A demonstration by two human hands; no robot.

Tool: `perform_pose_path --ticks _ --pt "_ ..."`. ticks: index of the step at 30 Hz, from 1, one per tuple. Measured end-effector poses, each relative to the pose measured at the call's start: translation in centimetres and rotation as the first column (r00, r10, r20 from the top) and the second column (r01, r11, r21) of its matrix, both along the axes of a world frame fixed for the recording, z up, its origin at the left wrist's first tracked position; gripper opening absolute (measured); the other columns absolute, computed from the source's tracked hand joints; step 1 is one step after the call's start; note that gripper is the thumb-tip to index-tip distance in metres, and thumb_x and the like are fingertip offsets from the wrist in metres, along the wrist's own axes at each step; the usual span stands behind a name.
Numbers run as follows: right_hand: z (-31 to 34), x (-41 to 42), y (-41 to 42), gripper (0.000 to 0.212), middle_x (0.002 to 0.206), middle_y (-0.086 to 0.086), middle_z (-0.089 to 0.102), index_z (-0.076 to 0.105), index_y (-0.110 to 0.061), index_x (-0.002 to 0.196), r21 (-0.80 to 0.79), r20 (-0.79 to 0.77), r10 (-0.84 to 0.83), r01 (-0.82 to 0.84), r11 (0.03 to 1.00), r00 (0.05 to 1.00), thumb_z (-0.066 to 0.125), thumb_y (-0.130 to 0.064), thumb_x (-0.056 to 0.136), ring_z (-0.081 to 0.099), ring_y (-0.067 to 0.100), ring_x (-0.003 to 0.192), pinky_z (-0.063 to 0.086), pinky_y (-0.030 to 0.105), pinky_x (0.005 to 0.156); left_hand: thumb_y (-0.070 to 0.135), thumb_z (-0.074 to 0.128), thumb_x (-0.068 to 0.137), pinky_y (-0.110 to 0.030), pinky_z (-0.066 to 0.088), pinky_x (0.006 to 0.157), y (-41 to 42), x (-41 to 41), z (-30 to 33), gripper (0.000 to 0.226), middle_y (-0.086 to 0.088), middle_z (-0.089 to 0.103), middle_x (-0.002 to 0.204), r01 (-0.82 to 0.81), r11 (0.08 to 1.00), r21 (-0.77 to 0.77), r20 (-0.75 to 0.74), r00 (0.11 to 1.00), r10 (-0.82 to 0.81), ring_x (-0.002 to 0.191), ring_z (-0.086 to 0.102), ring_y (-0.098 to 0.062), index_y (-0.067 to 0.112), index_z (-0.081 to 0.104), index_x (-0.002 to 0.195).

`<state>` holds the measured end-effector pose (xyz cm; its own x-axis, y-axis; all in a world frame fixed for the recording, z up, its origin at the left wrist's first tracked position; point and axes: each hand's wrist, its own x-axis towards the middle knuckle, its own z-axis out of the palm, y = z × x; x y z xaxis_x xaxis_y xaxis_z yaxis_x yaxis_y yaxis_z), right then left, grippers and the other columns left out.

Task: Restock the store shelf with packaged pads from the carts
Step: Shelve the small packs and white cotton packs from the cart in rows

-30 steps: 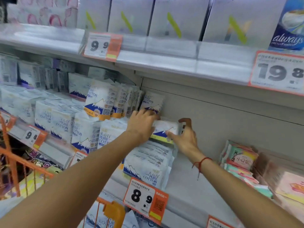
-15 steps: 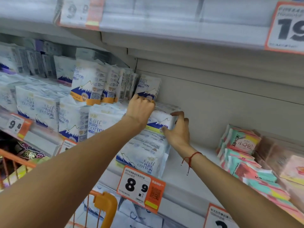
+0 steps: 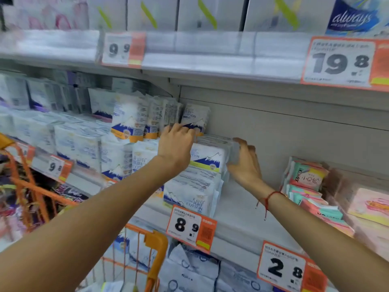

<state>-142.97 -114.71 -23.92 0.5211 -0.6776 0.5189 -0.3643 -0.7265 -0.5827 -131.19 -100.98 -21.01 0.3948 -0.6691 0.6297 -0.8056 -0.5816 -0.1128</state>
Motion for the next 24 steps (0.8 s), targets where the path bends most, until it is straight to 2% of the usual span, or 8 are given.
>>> perform_pose_path --ticks 2,5,10,13,18,20,22,24 --pt "0.2 -1.0 1.6 0.053 0.127 0.008 0.044 0.045 -0.018 0.130 -0.110 0.126 -0.020 0.034 0.993 0.992 0.061 -0.006 0.082 0.049 0.024 0.115 0.043 0.028 0.082 0.001 0.057 0.081 -0.035 0.035 0.099 2.9 -0.9 0.2 0.060 -0.004 0.054 0.133 0.015 0.997 -0.071 -0.075 0.997 -0.020 0.126 0.042 -0.025 0.018 0.044 0.137" --pt "-0.1 -2.0 4.7 0.032 0.106 -0.001 0.051 0.057 -0.020 0.107 -0.116 0.206 0.056 -0.033 0.993 0.977 0.059 -0.002 0.082 0.053 0.016 0.095 0.042 0.027 0.075 0.004 0.055 0.087 -0.032 0.042 0.085 7.4 -1.5 -0.8 0.046 0.002 0.058 0.129 0.018 0.993 -0.116 -0.222 0.974 -0.044 0.120 0.049 -0.022 0.025 0.056 0.127" --pt "-2.4 -2.4 11.5 0.029 0.093 -0.002 0.062 0.062 -0.026 0.078 0.022 0.207 0.327 -0.338 0.941 0.922 0.059 0.002 0.082 0.054 0.010 0.076 0.045 0.020 0.068 0.014 0.055 0.088 -0.032 0.052 0.080 14.9 -2.1 -3.5 0.027 0.010 0.067 0.110 0.006 0.995 -0.095 -0.481 0.876 -0.051 0.101 0.062 -0.015 0.027 0.066 0.109" --pt "-4.2 -2.4 16.1 0.031 0.087 -0.014 0.062 0.061 -0.030 0.074 0.131 0.118 0.534 -0.546 0.828 0.837 0.060 -0.002 0.088 0.058 0.004 0.076 0.047 0.013 0.068 0.021 0.057 0.089 -0.030 0.051 0.076 18.9 -1.8 -5.5 0.019 0.012 0.067 0.107 -0.035 0.999 0.004 -0.530 0.847 0.032 0.099 0.064 -0.015 0.031 0.070 0.099" --pt "-7.1 -0.4 20.5 0.022 0.088 -0.011 0.065 0.066 -0.032 0.086 0.093 -0.245 0.655 -0.655 0.750 0.715 0.058 -0.012 0.087 0.060 0.010 0.076 0.052 0.035 0.074 0.030 0.053 0.091 -0.034 0.051 0.079 23.1 0.5 -9.4 0.021 0.002 0.067 0.112 -0.200 0.917 0.346 -0.507 0.783 0.362 0.100 0.063 -0.024 0.026 0.068 0.105" --pt "-7.6 1.0 21.6 0.026 0.107 -0.004 0.064 0.063 -0.027 0.111 0.130 -0.596 0.610 -0.686 0.716 0.523 0.060 -0.019 0.087 0.061 0.016 0.092 0.051 0.036 0.079 0.033 0.053 0.091 -0.031 0.048 0.078 22.9 1.4 -11.0 0.027 -0.001 0.066 0.114 -0.150 0.835 0.530 -0.507 0.733 0.454 0.103 0.062 -0.024 0.020 0.068 0.110" --pt "-8.1 2.2 22.5 0.051 0.128 0.006 0.055 0.049 -0.018 0.133 0.160 -0.905 0.376 -0.659 0.735 0.199 0.064 -0.033 0.087 0.056 0.024 0.106 0.048 0.038 0.084 0.033 0.051 0.094 -0.034 0.049 0.088 21.6 1.7 -12.6 0.034 -0.003 0.061 0.126 0.059 0.752 0.656 -0.595 0.654 0.467 0.111 0.059 -0.024 0.017 0.062 0.122" --pt "-8.3 2.7 23.6 0.061 0.121 0.009 0.054 0.048 -0.011 0.131 0.113 -0.992 0.121 -0.630 0.768 -0.030 0.064 -0.046 0.085 0.053 0.025 0.090 0.045 0.037 0.077 0.025 0.044 0.100 -0.033 0.050 0.090 19.9 0.8 -13.9 0.040 -0.002 0.049 0.141 0.288 0.645 0.707 -0.680 0.526 0.511 0.122 0.053 -0.025 0.014 0.046 0.139"
